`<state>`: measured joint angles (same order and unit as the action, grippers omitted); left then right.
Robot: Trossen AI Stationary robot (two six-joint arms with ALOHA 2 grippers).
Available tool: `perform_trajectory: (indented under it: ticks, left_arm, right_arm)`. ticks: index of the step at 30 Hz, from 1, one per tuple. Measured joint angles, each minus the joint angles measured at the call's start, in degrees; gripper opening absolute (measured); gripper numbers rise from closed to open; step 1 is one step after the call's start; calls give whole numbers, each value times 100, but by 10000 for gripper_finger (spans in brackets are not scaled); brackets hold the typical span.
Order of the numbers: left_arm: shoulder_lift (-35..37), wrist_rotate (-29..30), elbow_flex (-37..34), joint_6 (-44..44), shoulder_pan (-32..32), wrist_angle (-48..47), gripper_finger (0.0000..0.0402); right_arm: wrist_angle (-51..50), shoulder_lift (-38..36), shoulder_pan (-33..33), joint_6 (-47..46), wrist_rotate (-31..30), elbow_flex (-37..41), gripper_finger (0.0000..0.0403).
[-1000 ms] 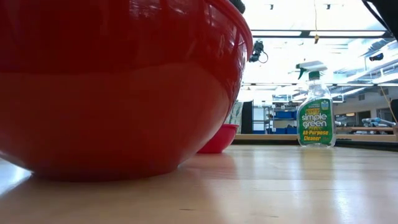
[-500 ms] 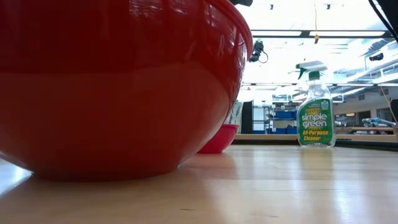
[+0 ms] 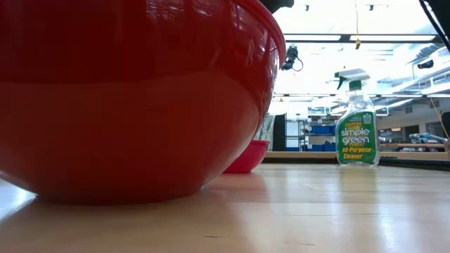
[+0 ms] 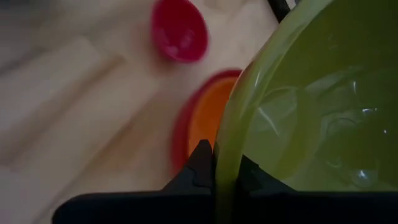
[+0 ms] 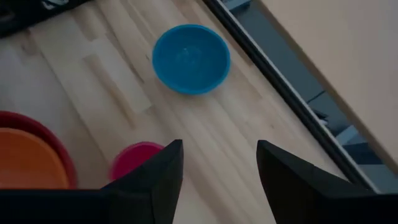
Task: Nest bowls inside each other
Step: Stack the green bowl on the orange bowl
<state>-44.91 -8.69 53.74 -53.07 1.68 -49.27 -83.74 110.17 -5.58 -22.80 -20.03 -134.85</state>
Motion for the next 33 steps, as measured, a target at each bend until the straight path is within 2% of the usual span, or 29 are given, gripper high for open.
perform_trajectory:
  ticks: [7, 11, 14, 17, 23, 28, 33]
  left_arm:
    - [-813, 441, 0, -634, -1040, 777, 9]
    - [-1441, 544, 1, -938, -1415, 829, 9]
    - [-1969, 544, 0, -1130, -1599, 1232, 9]
    - [-2530, 544, 158, -1236, -1747, 1532, 9]
    - [-3669, 623, 796, -1093, -1868, 1355, 9]
    - [-4330, 804, 971, -1265, -2001, 1290, 9]
    - [-4786, 898, 975, -1541, -2097, 1144, 9]
  right_arm:
    - [-467, -229, -354, 422, -443, 0, 210]
    - [-562, -507, -687, 657, -448, 0, 210]
    - [-541, -711, -987, 888, -405, 0, 210]
    - [-491, -847, -1270, 1139, -231, 0, 210]
    - [-319, -982, -1738, 1752, 378, 0, 210]
    - [-82, -981, -1992, 2039, 1104, 0, 210]
    - [118, -953, -2053, 2325, 1265, 0, 210]
